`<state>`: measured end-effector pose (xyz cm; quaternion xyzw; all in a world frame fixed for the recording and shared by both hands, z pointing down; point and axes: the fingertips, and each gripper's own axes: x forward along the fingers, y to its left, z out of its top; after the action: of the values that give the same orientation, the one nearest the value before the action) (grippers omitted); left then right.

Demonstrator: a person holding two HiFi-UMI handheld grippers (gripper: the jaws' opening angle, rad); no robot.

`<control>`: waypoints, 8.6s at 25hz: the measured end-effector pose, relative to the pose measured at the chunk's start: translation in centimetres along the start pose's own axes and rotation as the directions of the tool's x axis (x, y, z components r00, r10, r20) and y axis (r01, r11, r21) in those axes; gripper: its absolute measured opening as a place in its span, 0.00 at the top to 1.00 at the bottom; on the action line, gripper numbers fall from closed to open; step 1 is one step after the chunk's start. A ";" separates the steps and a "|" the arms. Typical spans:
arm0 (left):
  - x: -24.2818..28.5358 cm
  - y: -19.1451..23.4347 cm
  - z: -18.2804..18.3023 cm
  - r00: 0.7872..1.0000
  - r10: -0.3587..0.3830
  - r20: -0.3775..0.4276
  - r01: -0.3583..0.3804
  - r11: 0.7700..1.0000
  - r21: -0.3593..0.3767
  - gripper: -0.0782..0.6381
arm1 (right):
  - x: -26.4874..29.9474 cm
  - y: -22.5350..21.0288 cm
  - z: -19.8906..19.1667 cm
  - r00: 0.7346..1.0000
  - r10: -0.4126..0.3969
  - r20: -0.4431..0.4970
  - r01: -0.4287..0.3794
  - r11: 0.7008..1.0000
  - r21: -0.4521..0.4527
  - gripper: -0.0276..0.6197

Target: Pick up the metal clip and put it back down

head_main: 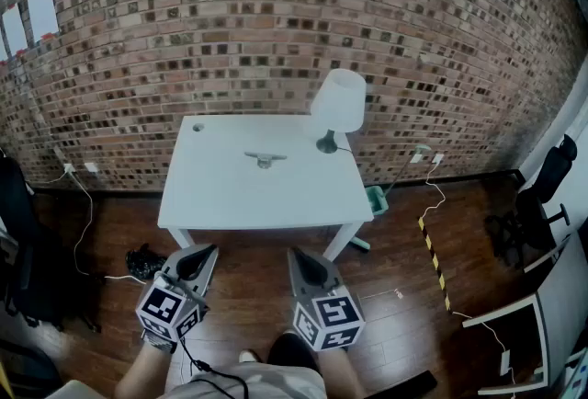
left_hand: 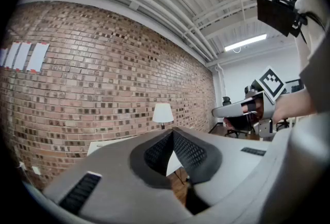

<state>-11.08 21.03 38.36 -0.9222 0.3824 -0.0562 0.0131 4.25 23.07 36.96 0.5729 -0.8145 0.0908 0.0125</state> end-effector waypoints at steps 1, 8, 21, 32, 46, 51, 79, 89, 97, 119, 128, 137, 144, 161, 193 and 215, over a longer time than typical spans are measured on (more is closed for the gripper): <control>0.3 0.4 -0.1 1.000 0.000 0.000 0.000 1.000 0.000 0.88 | 0.5 -0.1 0.0 1.000 0.001 0.002 -0.001 1.000 0.000 0.98; 4.1 3.4 -1.1 1.000 0.013 -0.012 -0.013 1.000 -0.009 0.88 | 4.9 -2.3 -0.2 1.000 0.013 0.000 -0.013 1.000 -0.003 0.98; 22.2 10.1 1.7 0.997 0.073 -0.001 -0.073 0.997 0.034 0.88 | 18.8 -16.7 4.4 0.998 0.048 0.028 -0.047 0.998 -0.043 0.98; 28.4 14.7 2.0 0.991 0.130 -0.038 -0.128 0.991 0.041 0.88 | 26.4 -22.0 6.0 0.997 0.075 -0.003 -0.075 0.996 -0.046 0.98; 28.5 18.9 1.1 0.999 0.032 -0.039 -0.032 0.999 0.006 0.88 | 32.9 -21.7 5.7 0.997 0.012 -0.072 -0.026 0.981 -0.192 0.98; 28.4 19.4 -0.4 0.999 -0.020 -0.043 0.019 0.999 -0.026 0.88 | 36.4 -21.9 3.1 0.979 -0.019 -0.201 -0.076 0.887 -0.455 0.98; 34.3 24.1 -7.9 0.960 0.091 -0.266 -0.138 0.977 -0.164 0.88 | 49.5 -24.9 -20.0 0.773 -0.053 -0.632 -0.543 0.459 -0.703 0.81; 34.7 24.4 -10.2 0.945 0.109 -0.310 -0.171 0.969 -0.180 0.88 | 50.2 -25.6 -23.6 0.750 -0.107 -0.653 -0.583 0.360 -0.728 0.82; 35.0 24.4 -11.0 0.939 0.113 -0.325 -0.182 0.965 -0.189 0.88 | 51.2 -26.0 -23.7 0.780 -0.147 -0.608 -0.566 0.250 -0.786 0.82; 35.2 25.8 -12.0 0.934 0.114 -0.339 -0.191 0.961 -0.201 0.88 | 52.6 -26.6 -23.5 0.769 -0.172 -0.615 -0.497 0.445 -0.745 0.97; 34.6 25.9 -10.6 0.943 0.105 -0.317 -0.172 0.966 -0.192 0.88 | 51.9 -25.8 -19.9 0.798 -0.132 -0.589 -0.394 0.626 -0.673 0.97; 32.9 26.3 -8.2 0.963 0.086 -0.254 -0.128 0.980 -0.153 0.88 | 49.7 -24.4 -14.4 0.845 -0.119 -0.521 -0.243 0.782 -0.574 0.97; 30.5 26.0 -5.5 0.979 0.054 -0.194 -0.078 0.990 -0.120 0.88 | 45.3 -21.4 -9.2 0.890 -0.080 -0.448 -0.123 0.905 -0.407 0.97; 27.9 23.1 0.2 0.998 0.042 -0.047 -0.045 0.998 -0.047 0.88 | 35.0 -17.2 2.8 0.989 0.006 -0.151 -0.017 0.997 -0.072 0.97; 30.7 18.7 3.7 1.000 0.031 0.001 -0.031 0.999 -0.011 0.90 | 32.2 -19.8 6.5 0.996 0.071 -0.060 -0.075 0.994 -0.078 0.97; 27.9 23.5 0.7 0.996 0.040 -0.076 -0.045 0.996 -0.072 0.90 | 33.9 -18.5 4.0 0.989 -0.047 -0.142 0.024 0.986 -0.164 0.97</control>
<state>-7.98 -15.33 38.73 -0.9110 0.4040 -0.0760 -0.0340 10.19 -15.22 39.72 0.5762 -0.8058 0.0655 0.1201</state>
